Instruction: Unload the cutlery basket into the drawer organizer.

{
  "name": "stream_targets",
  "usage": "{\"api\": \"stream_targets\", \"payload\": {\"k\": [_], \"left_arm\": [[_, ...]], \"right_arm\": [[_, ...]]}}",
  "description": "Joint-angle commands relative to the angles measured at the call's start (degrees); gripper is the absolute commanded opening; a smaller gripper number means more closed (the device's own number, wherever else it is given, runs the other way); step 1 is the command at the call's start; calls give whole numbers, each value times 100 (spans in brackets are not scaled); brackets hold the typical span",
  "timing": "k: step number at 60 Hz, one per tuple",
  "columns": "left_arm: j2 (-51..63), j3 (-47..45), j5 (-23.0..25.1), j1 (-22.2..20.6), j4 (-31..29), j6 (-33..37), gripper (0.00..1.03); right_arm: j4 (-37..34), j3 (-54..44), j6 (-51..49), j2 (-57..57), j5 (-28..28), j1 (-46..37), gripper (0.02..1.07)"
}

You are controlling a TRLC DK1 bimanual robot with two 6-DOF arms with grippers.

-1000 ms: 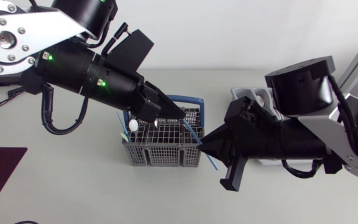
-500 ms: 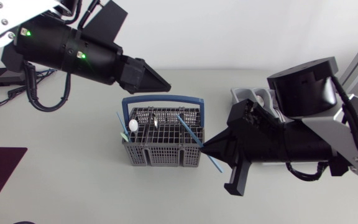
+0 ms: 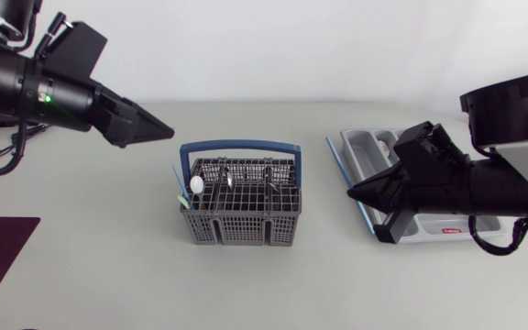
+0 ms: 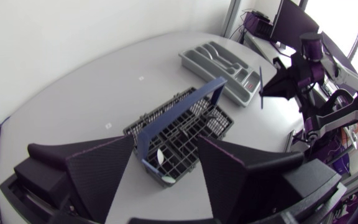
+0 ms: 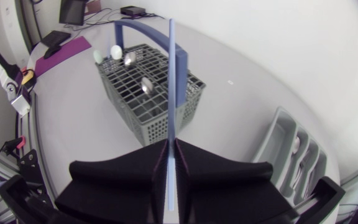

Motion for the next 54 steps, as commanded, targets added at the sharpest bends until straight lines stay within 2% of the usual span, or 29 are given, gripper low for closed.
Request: {"api": "stream_targets", "payload": {"k": [1, 18, 33, 39, 52, 54], "left_arm": [[-25, -315, -88, 87, -134, 314, 89], [239, -597, -255, 289, -178, 745, 89], [247, -931, -220, 465, -3, 1501, 89], [265, -1063, -211, 483, 191, 1580, 89], [274, -1168, -106, 447, 226, 1826, 89], [274, -1186, -97, 439, 226, 1852, 89]], "right_arm": [[-71, 298, 46, 291, -25, -443, 7], [69, 975, 424, 1935, 282, -1620, 7], [368, 1529, 1022, 3323, 1319, -1691, 8], [386, 1863, 1242, 3859, 1530, -1691, 8], [377, 2601, 1620, 4853, 1908, -1726, 11], [377, 2680, 1628, 4967, 1899, -1743, 15]]}}
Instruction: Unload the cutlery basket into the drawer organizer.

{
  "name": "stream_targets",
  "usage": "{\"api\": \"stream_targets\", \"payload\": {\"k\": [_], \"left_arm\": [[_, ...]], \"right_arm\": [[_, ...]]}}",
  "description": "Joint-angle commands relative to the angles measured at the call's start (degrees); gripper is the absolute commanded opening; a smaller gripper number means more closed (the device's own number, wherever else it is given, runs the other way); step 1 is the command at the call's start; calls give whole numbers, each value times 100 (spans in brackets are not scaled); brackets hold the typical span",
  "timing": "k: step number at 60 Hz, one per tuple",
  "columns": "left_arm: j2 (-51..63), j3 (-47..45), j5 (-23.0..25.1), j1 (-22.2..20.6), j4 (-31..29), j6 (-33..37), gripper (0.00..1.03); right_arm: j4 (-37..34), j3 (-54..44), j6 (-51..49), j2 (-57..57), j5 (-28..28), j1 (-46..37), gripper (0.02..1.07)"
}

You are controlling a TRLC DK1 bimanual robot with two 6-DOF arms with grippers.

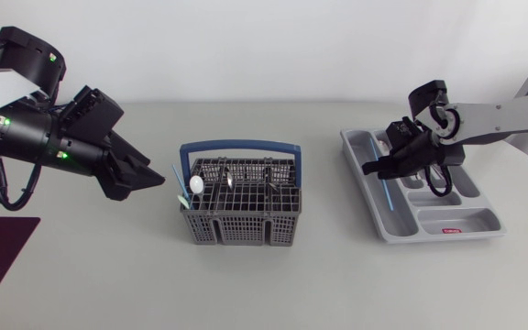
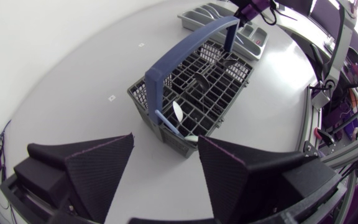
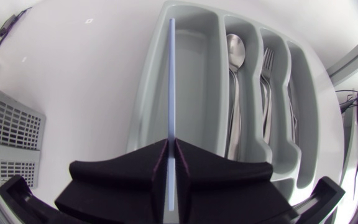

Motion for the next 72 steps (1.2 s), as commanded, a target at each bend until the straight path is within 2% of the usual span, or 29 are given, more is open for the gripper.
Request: {"api": "stream_targets", "payload": {"k": [1, 5, 6, 13, 16, 28, 35, 51, 56, 60, 66, 72], "left_arm": [[92, -156, 56, -1, 16, 228, 89], [84, -174, 74, -9, 7, 290, 89], [75, -191, 91, -9, 16, 325, 89], [31, -253, 197, -18, 16, 483, 89], [13, -270, 206, -27, 16, 545, 89], [163, -174, 223, -36, 157, 518, 89], [365, -7, 223, -97, 315, 149, 88], [875, 459, 223, -62, 324, -659, 77], [910, 494, 223, -71, 333, -791, 76], [963, 529, 223, -80, 350, -905, 70], [1015, 565, 223, -80, 359, -1020, 69], [1015, 565, 223, -106, 359, -1099, 61]], "right_arm": [[12, 252, 243, 358, 68, -73, 18], [12, 305, 243, 472, 68, -82, 36], [12, 305, 252, 481, 68, -82, 46], [56, 173, 216, 296, 68, -65, 91], [91, 67, 181, 129, 68, -38, 99], [232, -486, 76, -644, 33, 164, 101], [241, -882, 85, -1172, 59, 419, 101], [-58, -1436, 102, -2297, -11, 1280, 101], [-155, -1559, 111, -2631, -29, 1658, 101], [-243, -1638, 164, -2859, -29, 1966, 101], [-375, -1673, 252, -3035, 24, 2264, 101], [-445, -1664, 287, -3114, 85, 2467, 101]]}}
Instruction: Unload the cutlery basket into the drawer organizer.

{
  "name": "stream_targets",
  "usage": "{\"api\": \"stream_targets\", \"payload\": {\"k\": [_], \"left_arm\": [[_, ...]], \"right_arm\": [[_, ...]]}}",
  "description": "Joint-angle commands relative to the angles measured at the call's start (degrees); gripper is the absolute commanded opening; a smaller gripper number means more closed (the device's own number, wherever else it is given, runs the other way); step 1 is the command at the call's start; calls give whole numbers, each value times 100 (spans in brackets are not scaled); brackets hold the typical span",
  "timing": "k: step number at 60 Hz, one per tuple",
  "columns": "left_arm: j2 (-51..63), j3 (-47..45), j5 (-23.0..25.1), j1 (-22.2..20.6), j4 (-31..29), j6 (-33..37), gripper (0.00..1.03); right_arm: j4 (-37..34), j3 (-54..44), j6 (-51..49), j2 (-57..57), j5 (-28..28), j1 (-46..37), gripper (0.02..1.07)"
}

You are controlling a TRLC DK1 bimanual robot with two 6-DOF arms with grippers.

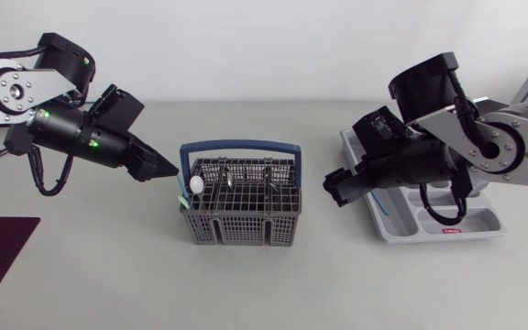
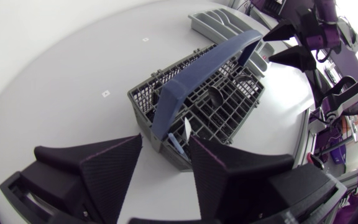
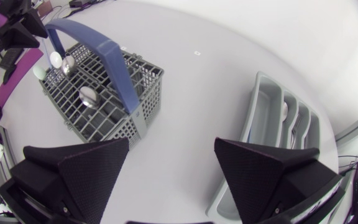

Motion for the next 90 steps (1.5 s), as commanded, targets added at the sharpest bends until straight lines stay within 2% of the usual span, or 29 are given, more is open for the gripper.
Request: {"api": "stream_targets", "payload": {"k": [1, 13, 17, 23, 29, 36, 48, 67, 90], "left_arm": [[104, 162, 50, -30, 14, -185, 61], [95, 162, 50, -109, 5, -247, 59], [95, 180, 50, -126, 5, -282, 52], [104, 198, 50, -153, 5, -326, 51], [130, 206, 50, -188, 5, -361, 41], [148, 189, 42, -223, -22, -379, 36], [192, 233, 42, -223, -48, -440, 19], [148, 250, 42, -197, -101, -475, 15], [-617, 329, 42, -232, -408, -484, 15]], "right_arm": [[-113, -171, 158, -78, 81, 163, 101], [-262, -180, -106, -289, -7, 646, 101], [-271, -198, -150, -377, -16, 866, 101], [-262, -224, -203, -439, -16, 1086, 101], [-262, -242, -203, -447, -16, 1182, 101], [-262, -233, -203, -447, -7, 1270, 101], [-262, -207, -211, -465, 20, 1429, 101], [-271, -163, -255, -509, 64, 1719, 101], [-78, -136, -378, -518, 55, 2123, 101]]}}
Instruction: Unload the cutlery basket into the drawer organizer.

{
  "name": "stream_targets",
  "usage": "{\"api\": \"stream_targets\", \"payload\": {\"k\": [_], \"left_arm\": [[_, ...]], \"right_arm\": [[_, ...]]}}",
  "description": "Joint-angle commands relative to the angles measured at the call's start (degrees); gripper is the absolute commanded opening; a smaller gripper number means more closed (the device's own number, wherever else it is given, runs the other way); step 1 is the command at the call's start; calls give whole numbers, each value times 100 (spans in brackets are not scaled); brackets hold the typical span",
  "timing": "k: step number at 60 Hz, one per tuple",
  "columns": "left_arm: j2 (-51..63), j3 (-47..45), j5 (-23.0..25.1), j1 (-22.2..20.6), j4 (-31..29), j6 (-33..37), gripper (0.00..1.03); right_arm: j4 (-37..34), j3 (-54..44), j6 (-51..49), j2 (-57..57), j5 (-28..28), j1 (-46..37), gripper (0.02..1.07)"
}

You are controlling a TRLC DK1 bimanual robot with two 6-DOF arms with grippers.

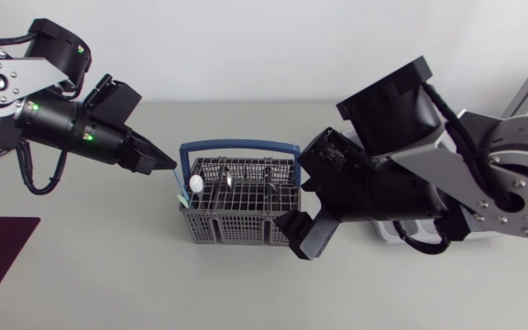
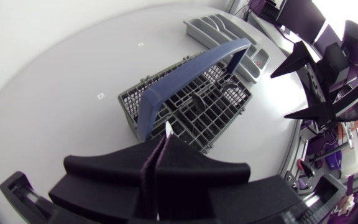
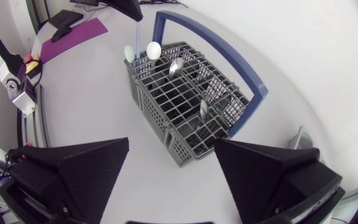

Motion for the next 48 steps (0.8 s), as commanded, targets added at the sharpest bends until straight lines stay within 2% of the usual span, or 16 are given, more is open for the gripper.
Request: {"api": "stream_targets", "payload": {"k": [1, 15, 33, 48], "left_arm": [[-338, 231, 18, -57, -157, -99, 15], [-970, 460, -176, -119, -377, -99, 15], [-1480, 899, -492, -268, -561, -117, 15], [-1744, 1505, -483, -286, -860, -328, 15]], "right_arm": [[69, -71, -77, -4, 22, 114, 101], [130, -27, -173, 31, 13, 431, 101], [614, -106, -376, -189, -84, 615, 101], [869, -290, -437, -654, -233, 598, 101]]}}
